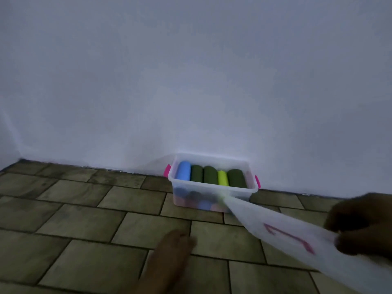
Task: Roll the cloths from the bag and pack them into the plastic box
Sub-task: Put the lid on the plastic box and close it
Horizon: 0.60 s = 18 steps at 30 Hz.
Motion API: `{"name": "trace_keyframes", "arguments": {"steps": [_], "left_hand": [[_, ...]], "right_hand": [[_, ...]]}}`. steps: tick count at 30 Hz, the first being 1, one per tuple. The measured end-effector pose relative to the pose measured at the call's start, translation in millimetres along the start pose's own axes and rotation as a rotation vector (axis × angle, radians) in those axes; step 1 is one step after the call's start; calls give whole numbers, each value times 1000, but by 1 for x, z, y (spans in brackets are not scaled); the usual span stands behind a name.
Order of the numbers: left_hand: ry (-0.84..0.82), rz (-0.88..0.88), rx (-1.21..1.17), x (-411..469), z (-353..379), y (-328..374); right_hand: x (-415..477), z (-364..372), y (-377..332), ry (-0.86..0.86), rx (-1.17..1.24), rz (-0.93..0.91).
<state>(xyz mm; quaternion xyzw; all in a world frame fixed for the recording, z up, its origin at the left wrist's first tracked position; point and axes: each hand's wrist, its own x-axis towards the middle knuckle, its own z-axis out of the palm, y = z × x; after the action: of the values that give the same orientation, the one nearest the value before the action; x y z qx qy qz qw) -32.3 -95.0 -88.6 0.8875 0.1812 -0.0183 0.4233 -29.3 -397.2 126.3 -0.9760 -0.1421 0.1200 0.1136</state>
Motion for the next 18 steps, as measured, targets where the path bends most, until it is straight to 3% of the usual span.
{"name": "trace_keyframes", "arguments": {"steps": [2, 4, 7, 9, 14, 18], "left_hand": [[1, -116, -409, 12, -42, 22], [-146, -176, -734, 25, -85, 34], [-307, -72, -1121, 47, -146, 46], [-240, -72, -1244, 65, -170, 54], [73, -193, -893, 116, -144, 59], [142, -51, -483, 144, -103, 55]], "right_hand": [[-3, -15, -13, 35, 1, -126], [2, -25, -33, 166, -3, -281], [30, -24, -58, 387, 31, -486], [69, -11, -68, 457, 78, -488], [165, 56, -52, 515, 37, -302], [200, 98, -18, 499, 56, -251]]}}
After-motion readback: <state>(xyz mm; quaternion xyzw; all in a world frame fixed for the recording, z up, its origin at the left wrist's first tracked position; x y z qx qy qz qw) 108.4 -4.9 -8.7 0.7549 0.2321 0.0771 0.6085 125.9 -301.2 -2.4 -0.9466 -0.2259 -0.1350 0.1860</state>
